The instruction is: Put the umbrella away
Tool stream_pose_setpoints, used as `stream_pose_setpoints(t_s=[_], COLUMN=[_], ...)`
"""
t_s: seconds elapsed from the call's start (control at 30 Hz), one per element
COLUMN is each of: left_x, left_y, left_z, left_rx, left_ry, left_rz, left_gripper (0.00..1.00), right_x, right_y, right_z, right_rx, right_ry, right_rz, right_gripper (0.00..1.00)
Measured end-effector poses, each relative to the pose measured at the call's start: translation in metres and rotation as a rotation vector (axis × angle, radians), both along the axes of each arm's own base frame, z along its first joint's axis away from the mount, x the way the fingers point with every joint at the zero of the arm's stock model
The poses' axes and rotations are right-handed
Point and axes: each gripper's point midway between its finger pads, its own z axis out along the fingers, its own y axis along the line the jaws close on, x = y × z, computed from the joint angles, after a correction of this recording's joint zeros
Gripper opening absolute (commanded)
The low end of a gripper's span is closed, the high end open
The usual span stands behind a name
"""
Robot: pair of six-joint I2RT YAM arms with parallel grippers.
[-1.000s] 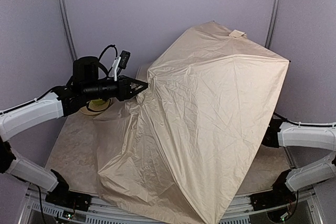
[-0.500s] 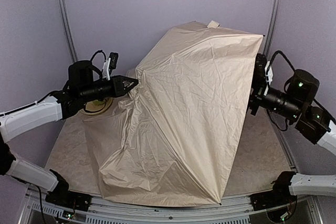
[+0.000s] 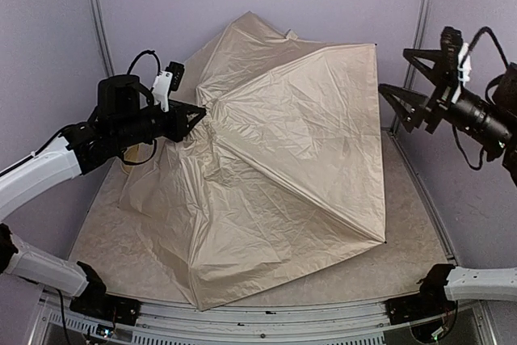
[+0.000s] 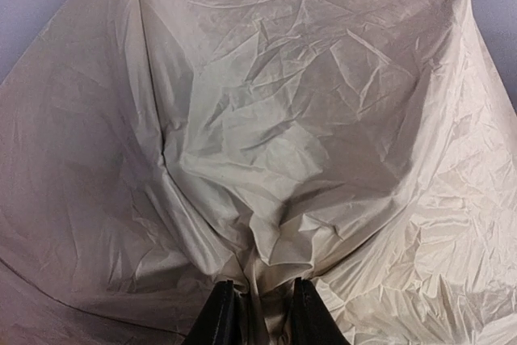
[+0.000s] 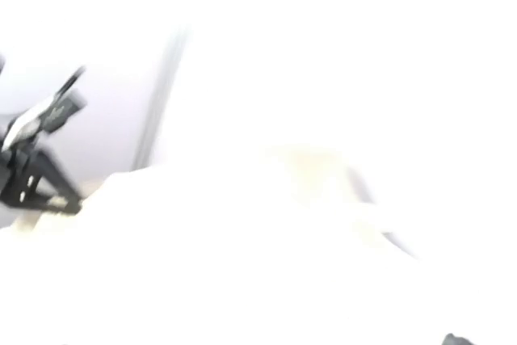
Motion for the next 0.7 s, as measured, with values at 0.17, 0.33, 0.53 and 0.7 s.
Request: stream_pose_setpoints(t_s=[0.17, 0.33, 0.53, 0.7], left_x=[-0.031, -0.058, -0.088, -0.111], left_y=[-0.033, -0.044, -0.058, -0.087], left_z=[0.006, 0.011, 0.025, 0.026], left_rx=[0.091, 0.147, 0.142, 0.13], left_ry=[-0.061, -0.109, -0.18, -0.234], left_rz=[-0.119, -0.207, -0.337, -0.475], left_gripper=[0.0, 0.0, 0.0, 0.0], right_x=[0.064, 0.094, 0.069, 0.044], right_y=[0.092, 0.161, 0.216, 0.245], right_z=[-0.024, -0.1, -0.139, -0.138], right_rx=[-0.26, -0.524, -0.637, -0.585], right_ry=[0.05, 0.06, -0.048, -0.173], right_rz=[0.142, 0.266, 0.464, 0.576], right_gripper=[1.0, 1.0, 1.0, 0.99])
